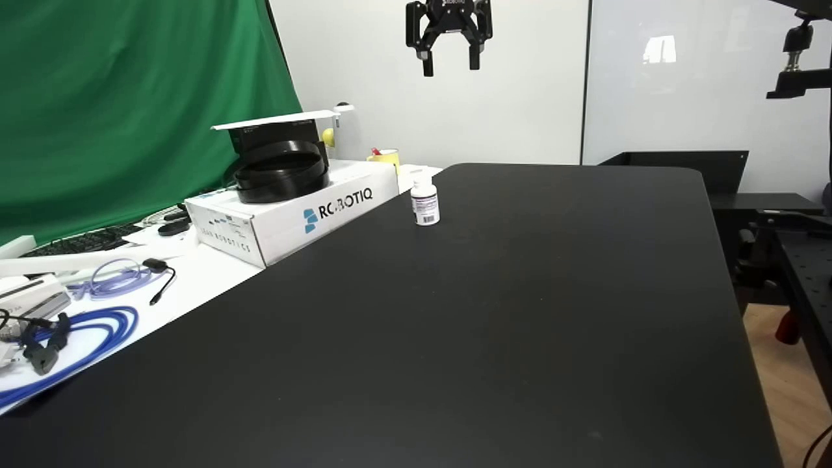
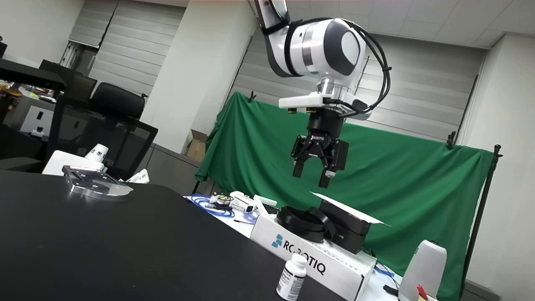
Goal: Move the bottle
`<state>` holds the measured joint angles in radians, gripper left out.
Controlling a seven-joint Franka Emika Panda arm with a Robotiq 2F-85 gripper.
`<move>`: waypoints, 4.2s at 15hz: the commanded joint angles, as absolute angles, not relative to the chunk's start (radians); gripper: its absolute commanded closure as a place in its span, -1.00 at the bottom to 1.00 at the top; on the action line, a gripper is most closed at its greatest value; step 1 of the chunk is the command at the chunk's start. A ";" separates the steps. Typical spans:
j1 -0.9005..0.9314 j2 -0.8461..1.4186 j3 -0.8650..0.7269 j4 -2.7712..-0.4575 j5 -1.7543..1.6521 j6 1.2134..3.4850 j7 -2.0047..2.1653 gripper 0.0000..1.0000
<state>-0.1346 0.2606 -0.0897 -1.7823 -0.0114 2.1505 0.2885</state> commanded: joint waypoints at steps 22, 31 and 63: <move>-0.152 0.888 -0.102 -1.203 0.074 2.094 0.257 -1.00; -0.140 0.910 -0.085 -1.226 0.076 2.169 0.220 -0.19; -0.013 0.029 -0.078 -2.469 -0.022 2.476 0.179 0.62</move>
<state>-0.0079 0.1731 -0.0751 -2.2735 0.0112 2.4301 0.1771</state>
